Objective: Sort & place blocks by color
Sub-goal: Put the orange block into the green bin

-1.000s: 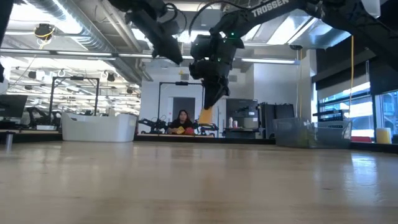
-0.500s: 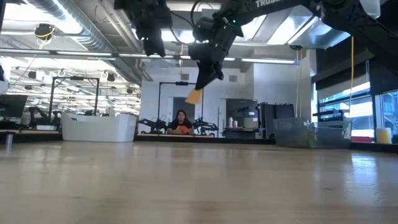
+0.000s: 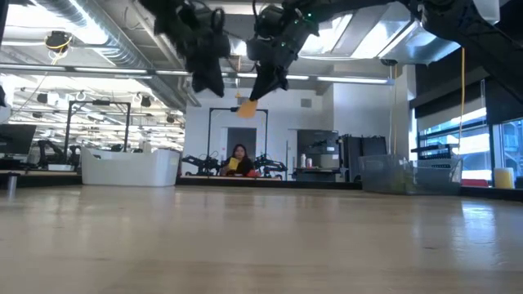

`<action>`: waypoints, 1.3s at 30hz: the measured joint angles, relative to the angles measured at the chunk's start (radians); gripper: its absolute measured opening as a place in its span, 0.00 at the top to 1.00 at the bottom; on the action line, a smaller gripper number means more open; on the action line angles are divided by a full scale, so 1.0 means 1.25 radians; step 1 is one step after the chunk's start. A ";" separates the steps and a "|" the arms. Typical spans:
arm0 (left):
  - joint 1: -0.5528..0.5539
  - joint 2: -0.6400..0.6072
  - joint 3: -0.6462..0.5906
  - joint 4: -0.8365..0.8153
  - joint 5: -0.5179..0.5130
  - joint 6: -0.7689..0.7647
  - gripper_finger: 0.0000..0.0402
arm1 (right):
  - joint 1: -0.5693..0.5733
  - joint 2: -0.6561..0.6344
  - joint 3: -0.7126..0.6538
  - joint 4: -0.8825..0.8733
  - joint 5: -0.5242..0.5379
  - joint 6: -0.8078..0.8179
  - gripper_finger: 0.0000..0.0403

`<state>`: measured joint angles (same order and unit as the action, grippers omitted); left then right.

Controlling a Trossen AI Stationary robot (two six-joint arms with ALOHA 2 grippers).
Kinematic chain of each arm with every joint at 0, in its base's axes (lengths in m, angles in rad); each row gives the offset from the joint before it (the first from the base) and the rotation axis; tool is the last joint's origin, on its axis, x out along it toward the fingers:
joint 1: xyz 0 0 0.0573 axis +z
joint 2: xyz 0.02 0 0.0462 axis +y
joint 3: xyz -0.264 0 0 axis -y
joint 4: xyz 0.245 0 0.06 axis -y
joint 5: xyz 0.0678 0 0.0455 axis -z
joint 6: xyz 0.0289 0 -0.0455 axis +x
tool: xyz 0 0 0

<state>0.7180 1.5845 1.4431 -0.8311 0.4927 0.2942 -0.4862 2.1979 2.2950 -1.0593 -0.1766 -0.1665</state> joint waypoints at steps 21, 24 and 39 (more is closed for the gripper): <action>0.005 0.000 -0.080 0.238 -0.099 -0.129 0.71 | 0.000 -0.001 0.023 0.002 0.000 0.011 1.00; -0.016 0.000 -0.080 0.218 -0.154 -0.103 0.71 | 0.001 -0.001 0.023 0.002 0.019 0.074 1.00; -0.098 0.000 -0.080 0.273 -0.325 0.011 0.71 | 0.009 -0.001 0.023 -0.022 0.119 0.253 1.00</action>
<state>0.5958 1.5845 1.3430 -0.4900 0.0870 0.3082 -0.4754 2.1971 2.3234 -1.0874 -0.0280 0.1502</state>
